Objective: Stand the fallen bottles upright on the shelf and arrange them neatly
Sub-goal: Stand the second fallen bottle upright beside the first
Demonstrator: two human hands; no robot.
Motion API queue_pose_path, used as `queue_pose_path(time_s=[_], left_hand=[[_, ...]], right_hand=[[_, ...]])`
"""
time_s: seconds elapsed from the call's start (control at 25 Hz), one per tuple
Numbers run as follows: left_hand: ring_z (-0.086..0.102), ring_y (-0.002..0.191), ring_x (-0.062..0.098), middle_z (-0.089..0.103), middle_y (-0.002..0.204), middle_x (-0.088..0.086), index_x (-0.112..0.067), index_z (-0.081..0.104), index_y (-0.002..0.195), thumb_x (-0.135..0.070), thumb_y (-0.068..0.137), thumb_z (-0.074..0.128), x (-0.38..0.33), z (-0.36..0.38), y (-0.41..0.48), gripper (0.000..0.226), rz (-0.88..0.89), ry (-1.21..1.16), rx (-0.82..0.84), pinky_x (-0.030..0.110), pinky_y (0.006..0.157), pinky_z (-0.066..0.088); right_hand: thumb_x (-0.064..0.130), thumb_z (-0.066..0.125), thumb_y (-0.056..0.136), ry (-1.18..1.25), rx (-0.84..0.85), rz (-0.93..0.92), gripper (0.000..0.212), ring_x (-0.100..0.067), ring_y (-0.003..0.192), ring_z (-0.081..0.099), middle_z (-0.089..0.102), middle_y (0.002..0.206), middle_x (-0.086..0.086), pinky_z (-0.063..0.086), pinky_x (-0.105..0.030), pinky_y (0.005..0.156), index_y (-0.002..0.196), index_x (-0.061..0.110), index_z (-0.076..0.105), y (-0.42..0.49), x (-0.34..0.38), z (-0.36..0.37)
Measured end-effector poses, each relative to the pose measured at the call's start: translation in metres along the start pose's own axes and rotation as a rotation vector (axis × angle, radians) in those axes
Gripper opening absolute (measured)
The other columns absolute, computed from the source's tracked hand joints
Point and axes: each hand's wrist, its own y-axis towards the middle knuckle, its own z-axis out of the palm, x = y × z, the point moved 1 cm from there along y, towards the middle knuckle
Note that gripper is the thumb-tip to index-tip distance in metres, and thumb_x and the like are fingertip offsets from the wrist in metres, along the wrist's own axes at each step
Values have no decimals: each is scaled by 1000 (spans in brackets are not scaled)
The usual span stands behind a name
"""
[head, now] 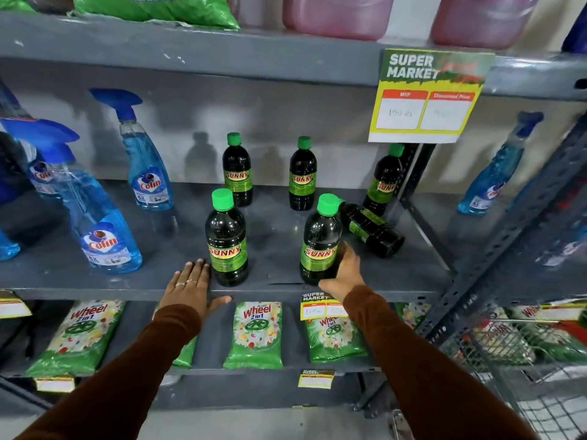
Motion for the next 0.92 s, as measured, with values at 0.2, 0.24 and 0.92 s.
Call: queue_pose_path(time_s=[0.2,0.24,0.92], left_hand=[[0,146,21,0,158,6,-10,1,145,-82,68,15,-3,-3,-4,106,-20,18,13,38,121,4],[0,146,21,0,158,6,-10,0,145,-88,57,-1,-3,-5,-4,118,-25,15,23,38,121,4],[10,146,20,17,157,6,-10,16,144,-90,31,-25,-9,7,1,145,-148,-22,-45,37,120,4]], right_hand=[[-8,61,66,-454,-36,-125,64,-38,121,36,38,131,-24,31,-35,106,125,0,39,30,-2,-35],[-5,63,66,-542,-131,-185,59,-38,118,39,44,128,-23,34,-38,103,121,2,46,37,-1,-42],[6,72,74,74,-575,-149,74,-49,121,39,41,128,-37,30,-48,108,132,-12,30,68,-39,-60]])
